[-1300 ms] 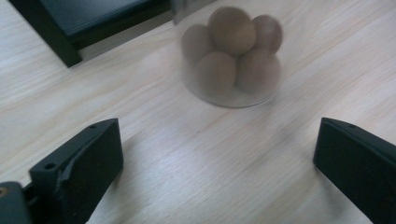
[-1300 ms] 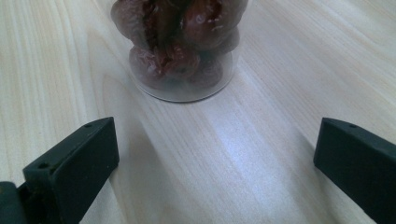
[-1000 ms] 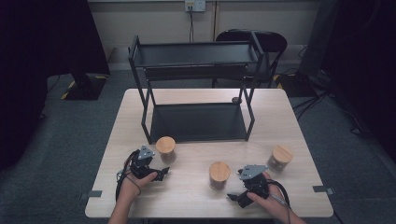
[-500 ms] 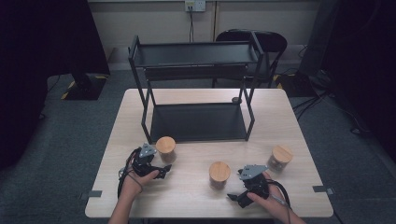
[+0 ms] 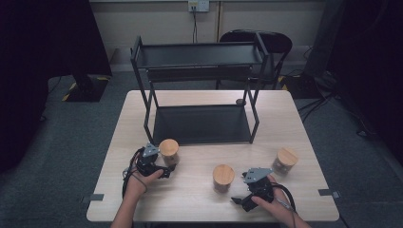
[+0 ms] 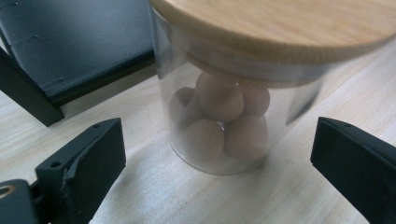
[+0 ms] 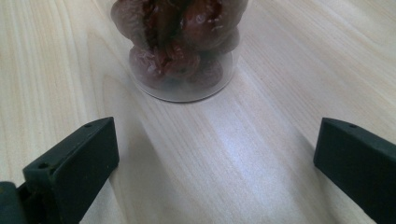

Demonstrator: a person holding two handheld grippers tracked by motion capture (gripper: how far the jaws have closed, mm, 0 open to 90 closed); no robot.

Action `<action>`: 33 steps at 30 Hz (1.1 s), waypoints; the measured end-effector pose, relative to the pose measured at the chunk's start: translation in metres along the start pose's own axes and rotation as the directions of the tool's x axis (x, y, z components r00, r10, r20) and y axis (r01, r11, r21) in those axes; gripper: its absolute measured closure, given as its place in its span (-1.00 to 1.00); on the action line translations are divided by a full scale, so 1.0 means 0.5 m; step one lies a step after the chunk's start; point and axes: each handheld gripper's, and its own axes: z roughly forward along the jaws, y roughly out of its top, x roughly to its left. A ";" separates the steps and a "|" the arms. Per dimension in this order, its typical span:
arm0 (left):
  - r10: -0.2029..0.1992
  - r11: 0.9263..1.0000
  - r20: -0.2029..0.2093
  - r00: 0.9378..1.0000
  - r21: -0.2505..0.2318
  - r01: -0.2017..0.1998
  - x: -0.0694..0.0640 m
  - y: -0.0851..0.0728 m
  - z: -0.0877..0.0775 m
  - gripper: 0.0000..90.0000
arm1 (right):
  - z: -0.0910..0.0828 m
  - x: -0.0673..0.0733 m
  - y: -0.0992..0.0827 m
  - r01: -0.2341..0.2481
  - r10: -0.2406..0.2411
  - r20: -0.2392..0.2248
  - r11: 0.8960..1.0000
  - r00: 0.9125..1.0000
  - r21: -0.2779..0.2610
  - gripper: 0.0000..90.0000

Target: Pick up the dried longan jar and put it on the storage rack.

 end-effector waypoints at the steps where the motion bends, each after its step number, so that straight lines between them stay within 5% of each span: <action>1: 0.003 1.000 -0.003 1.000 0.001 -0.003 0.001 0.001 0.000 -0.93 | 0.000 0.000 0.000 0.000 0.000 0.000 1.000 1.000 0.000 -1.00; 33: 0.003 0.996 0.022 1.000 -0.091 -0.001 0.004 0.025 0.023 -0.70 | 0.000 0.000 0.000 -0.001 0.001 0.001 1.000 1.000 -0.001 -1.00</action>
